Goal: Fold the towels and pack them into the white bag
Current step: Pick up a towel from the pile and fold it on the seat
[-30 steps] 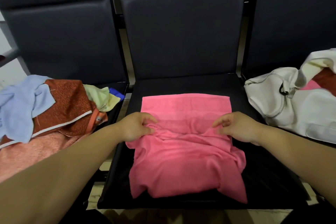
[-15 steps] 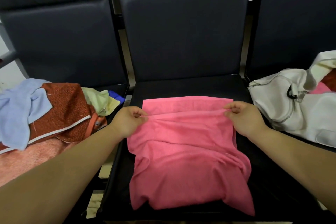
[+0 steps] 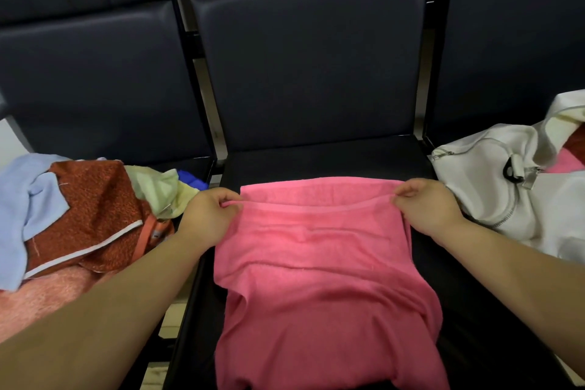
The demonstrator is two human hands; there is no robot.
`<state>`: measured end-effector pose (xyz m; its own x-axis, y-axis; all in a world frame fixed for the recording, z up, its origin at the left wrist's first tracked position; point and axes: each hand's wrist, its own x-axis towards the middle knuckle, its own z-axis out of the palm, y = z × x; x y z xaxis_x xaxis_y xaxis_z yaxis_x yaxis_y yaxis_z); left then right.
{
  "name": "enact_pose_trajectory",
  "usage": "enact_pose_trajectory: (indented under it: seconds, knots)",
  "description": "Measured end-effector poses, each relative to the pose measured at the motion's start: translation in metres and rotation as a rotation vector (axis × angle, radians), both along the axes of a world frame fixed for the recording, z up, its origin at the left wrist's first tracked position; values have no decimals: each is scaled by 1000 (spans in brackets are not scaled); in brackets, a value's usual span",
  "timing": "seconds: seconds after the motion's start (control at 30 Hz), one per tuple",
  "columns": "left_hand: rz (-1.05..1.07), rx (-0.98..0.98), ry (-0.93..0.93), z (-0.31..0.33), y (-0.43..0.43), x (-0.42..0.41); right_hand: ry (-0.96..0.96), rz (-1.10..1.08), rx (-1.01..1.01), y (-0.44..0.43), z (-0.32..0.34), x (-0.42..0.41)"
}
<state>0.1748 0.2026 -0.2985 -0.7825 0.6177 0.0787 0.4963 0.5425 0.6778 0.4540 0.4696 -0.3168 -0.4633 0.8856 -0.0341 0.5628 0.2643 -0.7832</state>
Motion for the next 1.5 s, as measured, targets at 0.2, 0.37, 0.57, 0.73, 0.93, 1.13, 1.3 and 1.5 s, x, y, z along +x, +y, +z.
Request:
enact_pose_trajectory:
  seconds: [0.2,0.37,0.57,0.73,0.93,1.13,1.3,1.5]
  knots:
    - [17,71,-39,5,15,-9,114,-36,3,16,7,-3]
    - [5,118,-59,3,41,-20,83,-45,98,22,4,-5]
    - [53,50,-9,-12,56,-33,8,-59,162,29,-5,-9]
    - [76,45,45,-20,57,-33,14,-103,152,32,-7,-11]
    - [74,-49,127,-24,62,-36,-74,-80,156,33,-8,-17]
    - [-4,-118,164,-24,63,-42,-145,-59,233,32,-11,-19]
    - [-82,-183,152,-19,58,-45,-178,0,257,28,-10,-20]
    - [-78,-209,203,-16,50,-40,-173,33,254,26,-7,-19]
